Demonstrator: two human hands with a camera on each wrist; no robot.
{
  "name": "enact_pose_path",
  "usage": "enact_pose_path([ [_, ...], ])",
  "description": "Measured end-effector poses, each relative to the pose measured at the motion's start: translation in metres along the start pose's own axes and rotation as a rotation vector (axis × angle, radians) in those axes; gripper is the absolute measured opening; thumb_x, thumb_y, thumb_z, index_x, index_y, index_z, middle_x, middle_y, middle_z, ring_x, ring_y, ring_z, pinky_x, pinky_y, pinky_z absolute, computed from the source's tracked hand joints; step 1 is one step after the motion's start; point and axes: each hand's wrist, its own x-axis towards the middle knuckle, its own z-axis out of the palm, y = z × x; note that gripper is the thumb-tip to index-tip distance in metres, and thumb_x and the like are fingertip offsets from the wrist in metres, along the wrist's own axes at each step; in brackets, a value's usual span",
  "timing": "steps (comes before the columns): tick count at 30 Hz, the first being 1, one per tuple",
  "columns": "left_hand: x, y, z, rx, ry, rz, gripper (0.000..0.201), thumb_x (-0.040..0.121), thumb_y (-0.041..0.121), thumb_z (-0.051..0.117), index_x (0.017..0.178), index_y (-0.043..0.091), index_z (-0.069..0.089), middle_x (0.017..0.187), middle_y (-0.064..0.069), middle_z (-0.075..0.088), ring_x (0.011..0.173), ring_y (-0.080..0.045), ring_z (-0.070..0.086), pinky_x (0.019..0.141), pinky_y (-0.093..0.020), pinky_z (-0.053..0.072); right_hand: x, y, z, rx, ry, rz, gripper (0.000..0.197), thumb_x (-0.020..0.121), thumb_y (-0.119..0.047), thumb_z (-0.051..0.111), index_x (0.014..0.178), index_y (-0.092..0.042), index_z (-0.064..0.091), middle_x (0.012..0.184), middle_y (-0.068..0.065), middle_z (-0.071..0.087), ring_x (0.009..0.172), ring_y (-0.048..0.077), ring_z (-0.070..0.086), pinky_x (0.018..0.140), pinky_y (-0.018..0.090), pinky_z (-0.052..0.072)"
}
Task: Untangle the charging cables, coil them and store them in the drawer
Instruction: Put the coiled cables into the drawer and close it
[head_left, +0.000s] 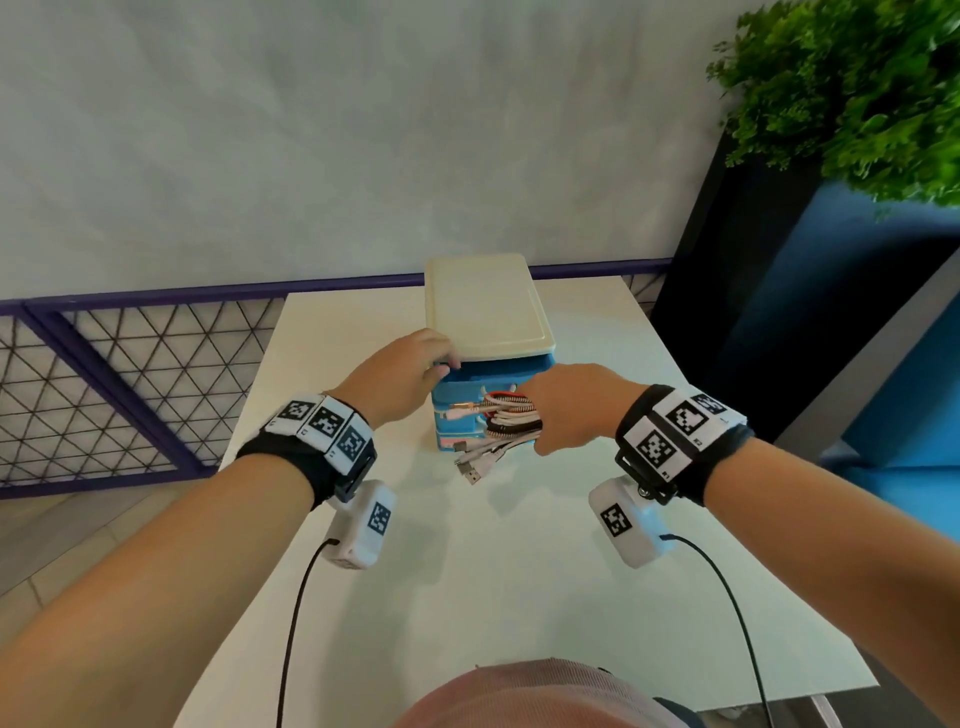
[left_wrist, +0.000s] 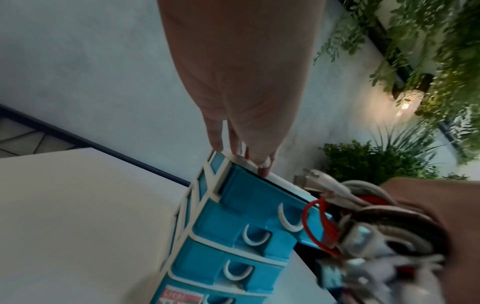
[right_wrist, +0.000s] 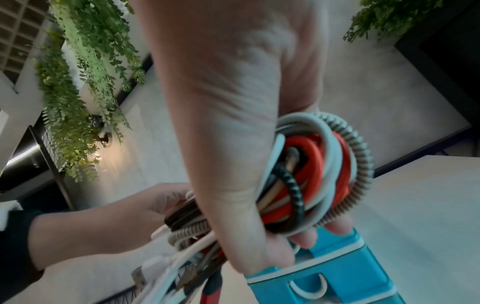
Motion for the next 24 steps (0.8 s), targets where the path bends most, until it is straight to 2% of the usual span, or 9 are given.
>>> enact_pose_path([
  [4,-0.005,0.005,0.005,-0.009,-0.103,-0.101,0.033,0.090,-0.005,0.040,0.105,0.012,0.064,0.151,-0.004,0.031,0.137,-0.022,0.033,0.105,-0.025,0.030,-0.002,0.001,0.000,0.014,0.004,0.015,0.037,0.078,-0.038,0.065,0.108,-0.021,0.054,0.091,-0.004,0.059,0.078,0.018,0.055,0.061,0.028,0.042],
  [8,-0.004,0.011,0.001,-0.172,-0.132,-0.182,0.039,0.085,-0.017,0.034,0.098,-0.002,0.068,0.155,-0.007,0.024,0.142,-0.022,0.026,0.105,-0.017,0.023,-0.007,0.009,-0.016,0.205,0.000,0.028,0.036,0.075,-0.033,0.069,0.107,-0.022,0.058,0.079,-0.007,0.062,0.059,0.008,0.056,0.054,0.023,0.045],
  [11,-0.003,0.008,0.005,-0.277,-0.200,-0.174,0.053,0.084,-0.018,0.033,0.125,0.006,0.057,0.145,-0.009,0.042,0.135,-0.017,0.037,0.114,-0.032,0.028,-0.007,0.017,-0.032,0.301,0.022,0.036,0.034,0.075,-0.031,0.071,0.105,-0.021,0.059,0.085,-0.004,0.064,0.064,0.007,0.057,0.056,0.021,0.045],
  [12,-0.004,0.007,0.005,-0.279,-0.252,-0.157,0.056,0.085,-0.017,0.034,0.123,0.015,0.061,0.148,-0.003,0.038,0.140,-0.015,0.030,0.117,-0.035,0.024,-0.005,0.020,-0.036,0.284,0.026,0.067,0.035,0.074,-0.032,0.070,0.104,-0.019,0.059,0.086,-0.002,0.065,0.067,0.011,0.059,0.060,0.023,0.048],
  [14,-0.006,0.009,0.000,-0.210,-0.369,-0.141,0.058,0.086,-0.013,0.035,0.086,0.032,0.072,0.156,0.013,0.004,0.146,-0.008,-0.004,0.118,-0.031,0.008,-0.002,0.022,-0.041,0.181,0.010,0.156,0.033,0.071,-0.035,0.069,0.096,-0.015,0.062,0.077,-0.001,0.065,0.065,0.015,0.060,0.061,0.027,0.051],
  [16,-0.008,0.015,-0.007,-0.197,-0.445,-0.168,0.060,0.088,-0.011,0.035,0.074,0.036,0.070,0.157,0.014,-0.017,0.143,-0.006,-0.020,0.118,-0.034,0.006,-0.001,0.019,-0.044,0.058,-0.045,0.212,0.024,0.073,-0.035,0.068,0.081,-0.013,0.062,0.064,-0.003,0.061,0.056,0.015,0.056,0.054,0.024,0.046],
  [18,-0.008,0.020,-0.011,-0.203,-0.476,-0.189,0.058,0.089,-0.008,0.037,0.074,0.037,0.070,0.157,0.010,-0.020,0.143,-0.008,-0.022,0.118,-0.037,0.006,0.000,0.012,-0.042,-0.053,-0.090,0.233,0.024,0.076,-0.032,0.067,0.067,-0.014,0.054,0.059,-0.004,0.054,0.052,0.013,0.049,0.050,0.021,0.038],
  [20,-0.007,0.023,-0.014,-0.222,-0.487,-0.219,0.056,0.090,-0.006,0.038,0.072,0.035,0.072,0.158,0.009,-0.020,0.143,-0.008,-0.023,0.118,-0.038,0.005,0.003,0.003,-0.040,-0.132,-0.123,0.247,0.024,0.078,-0.029,0.064,0.065,-0.015,0.050,0.061,-0.005,0.050,0.053,0.013,0.047,0.051,0.020,0.036],
  [24,-0.006,0.026,-0.014,-0.243,-0.494,-0.252,0.052,0.090,-0.005,0.038,0.077,0.030,0.074,0.158,0.011,-0.020,0.143,-0.007,-0.023,0.119,-0.040,0.004,0.014,-0.011,-0.041,-0.122,-0.164,0.263,0.019,0.077,-0.028,0.063,0.067,-0.016,0.053,0.066,-0.004,0.053,0.058,0.013,0.051,0.066,0.024,0.047],
])
